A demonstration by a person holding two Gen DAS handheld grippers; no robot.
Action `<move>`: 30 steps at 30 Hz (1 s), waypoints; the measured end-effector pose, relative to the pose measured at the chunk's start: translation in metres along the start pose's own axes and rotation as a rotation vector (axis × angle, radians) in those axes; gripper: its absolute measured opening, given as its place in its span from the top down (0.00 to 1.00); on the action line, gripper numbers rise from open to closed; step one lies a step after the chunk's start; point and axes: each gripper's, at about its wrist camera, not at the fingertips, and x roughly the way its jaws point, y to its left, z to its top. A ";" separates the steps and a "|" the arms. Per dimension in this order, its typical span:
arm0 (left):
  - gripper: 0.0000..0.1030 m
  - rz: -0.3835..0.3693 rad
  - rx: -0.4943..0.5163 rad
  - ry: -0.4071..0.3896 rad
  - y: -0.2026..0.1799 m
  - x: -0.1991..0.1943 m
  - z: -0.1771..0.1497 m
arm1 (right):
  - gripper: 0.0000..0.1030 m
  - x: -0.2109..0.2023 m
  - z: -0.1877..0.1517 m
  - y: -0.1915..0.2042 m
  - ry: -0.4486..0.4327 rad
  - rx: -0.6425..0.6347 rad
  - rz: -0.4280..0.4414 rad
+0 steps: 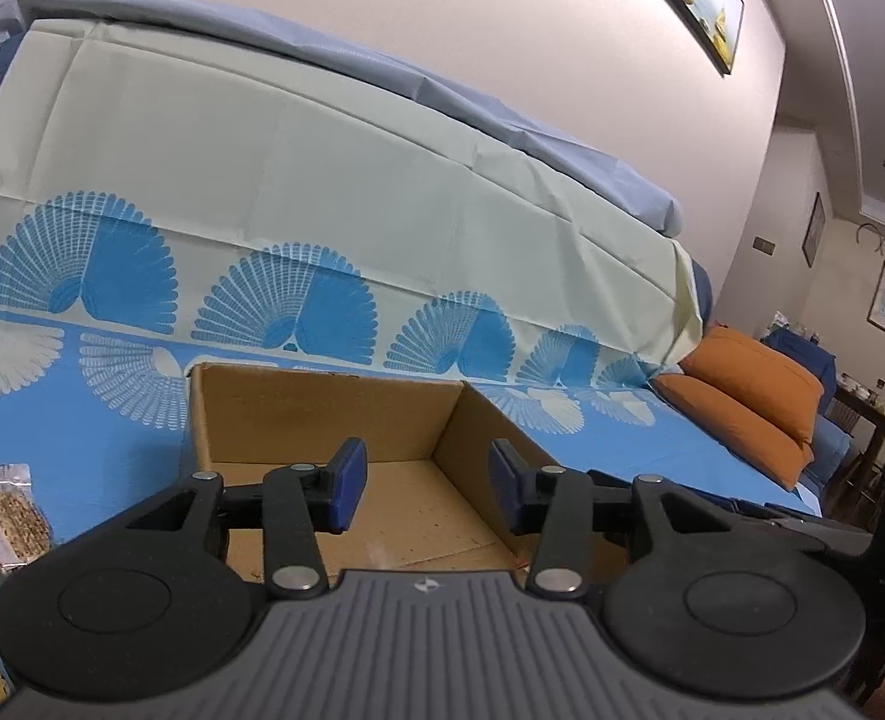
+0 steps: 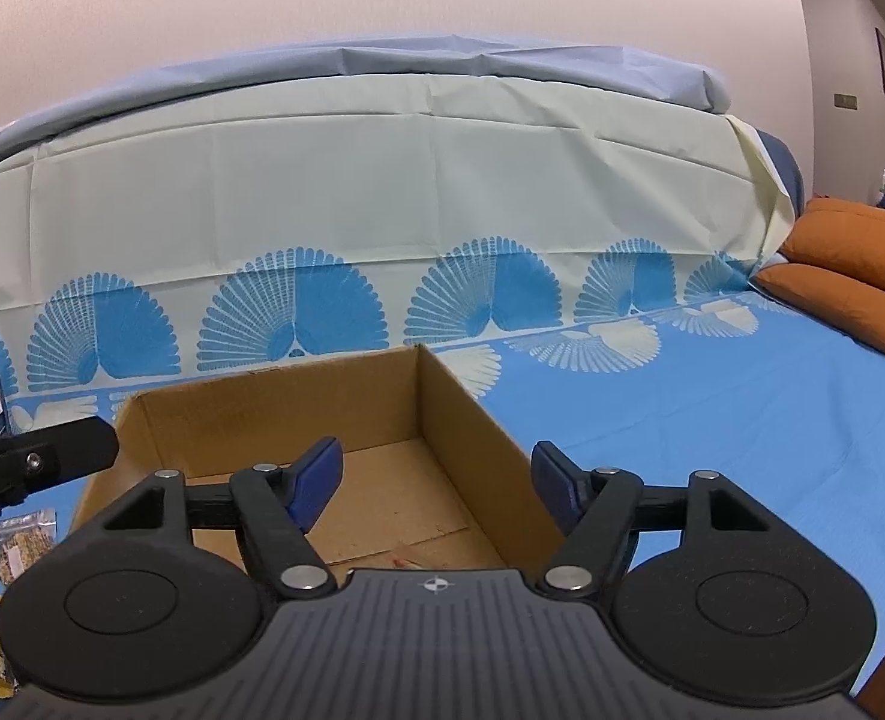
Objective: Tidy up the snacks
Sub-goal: 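Lower both snacks into the box and open both grippers, then withdraw both open tools from the box toward the snack pile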
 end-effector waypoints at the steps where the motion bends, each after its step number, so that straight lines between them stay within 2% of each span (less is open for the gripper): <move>1: 0.52 0.002 -0.006 -0.001 0.001 0.000 0.000 | 0.30 0.000 0.000 0.001 0.004 -0.003 0.001; 6: 0.52 0.022 -0.042 -0.010 0.006 0.000 -0.001 | 0.29 0.005 -0.001 0.003 0.024 -0.006 -0.020; 12: 0.53 0.105 -0.025 -0.117 0.010 -0.013 0.001 | 0.24 0.004 0.000 0.002 0.000 0.023 -0.014; 14: 0.53 0.131 -0.005 -0.125 0.011 -0.016 0.001 | 0.23 0.003 0.000 0.003 -0.010 0.036 -0.002; 18: 0.53 0.106 -0.035 -0.057 0.022 -0.019 0.001 | 0.23 -0.001 0.000 0.011 -0.035 0.041 0.001; 20: 0.54 0.087 -0.040 -0.028 0.028 -0.022 0.002 | 0.20 -0.004 -0.001 0.016 -0.048 0.041 0.013; 23: 0.59 0.079 -0.014 0.000 0.034 -0.031 0.004 | 0.17 -0.007 -0.002 0.024 -0.049 0.026 0.034; 26: 0.65 0.104 0.017 0.031 0.042 -0.044 0.007 | 0.14 -0.011 -0.002 0.032 -0.039 0.022 0.073; 30: 0.87 0.123 0.006 0.102 0.069 -0.061 0.019 | 0.14 -0.015 -0.004 0.045 -0.002 0.017 0.143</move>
